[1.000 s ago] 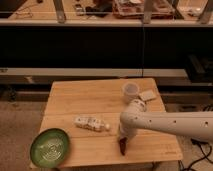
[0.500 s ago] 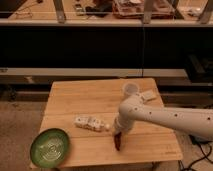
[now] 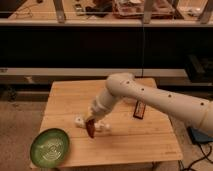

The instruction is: Place the pepper in the ceramic bowl

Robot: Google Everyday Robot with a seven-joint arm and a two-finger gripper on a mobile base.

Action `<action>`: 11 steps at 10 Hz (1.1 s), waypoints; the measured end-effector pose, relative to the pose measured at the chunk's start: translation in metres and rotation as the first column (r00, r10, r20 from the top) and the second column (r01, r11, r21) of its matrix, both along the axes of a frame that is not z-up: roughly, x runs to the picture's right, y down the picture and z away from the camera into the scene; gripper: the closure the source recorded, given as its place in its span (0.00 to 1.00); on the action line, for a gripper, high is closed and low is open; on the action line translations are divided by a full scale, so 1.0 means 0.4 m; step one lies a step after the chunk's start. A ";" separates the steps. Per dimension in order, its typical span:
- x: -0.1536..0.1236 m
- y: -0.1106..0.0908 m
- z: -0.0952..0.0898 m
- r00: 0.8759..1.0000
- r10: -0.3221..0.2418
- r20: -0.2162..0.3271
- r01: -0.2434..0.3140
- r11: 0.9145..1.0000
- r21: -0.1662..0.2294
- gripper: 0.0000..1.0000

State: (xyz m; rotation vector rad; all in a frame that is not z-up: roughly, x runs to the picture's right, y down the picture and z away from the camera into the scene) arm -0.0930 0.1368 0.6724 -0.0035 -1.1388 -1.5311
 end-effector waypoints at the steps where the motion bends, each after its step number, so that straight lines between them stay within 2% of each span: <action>1: -0.067 0.016 -0.040 0.995 -0.038 0.087 0.040 0.999 -0.017 0.66; 2: -0.134 0.056 -0.077 0.979 -0.101 0.177 0.106 0.994 -0.022 0.66; 3: -0.156 0.079 -0.084 0.969 -0.140 0.206 0.145 0.989 -0.012 0.66; 4: -0.176 0.114 -0.081 0.952 -0.202 0.229 0.204 0.979 0.015 0.66; 5: -0.186 0.132 -0.063 0.942 -0.248 0.224 0.244 0.969 0.047 0.66; 6: -0.197 0.141 -0.029 0.934 -0.297 0.200 0.282 0.954 0.100 0.66; 8: -0.247 0.145 0.020 0.930 -0.335 0.154 0.312 0.937 0.158 0.66; 9: -0.290 0.152 0.033 0.928 -0.347 0.140 0.322 0.931 0.172 0.66; 11: -0.359 0.183 0.030 0.920 -0.366 0.138 0.342 0.924 0.170 0.66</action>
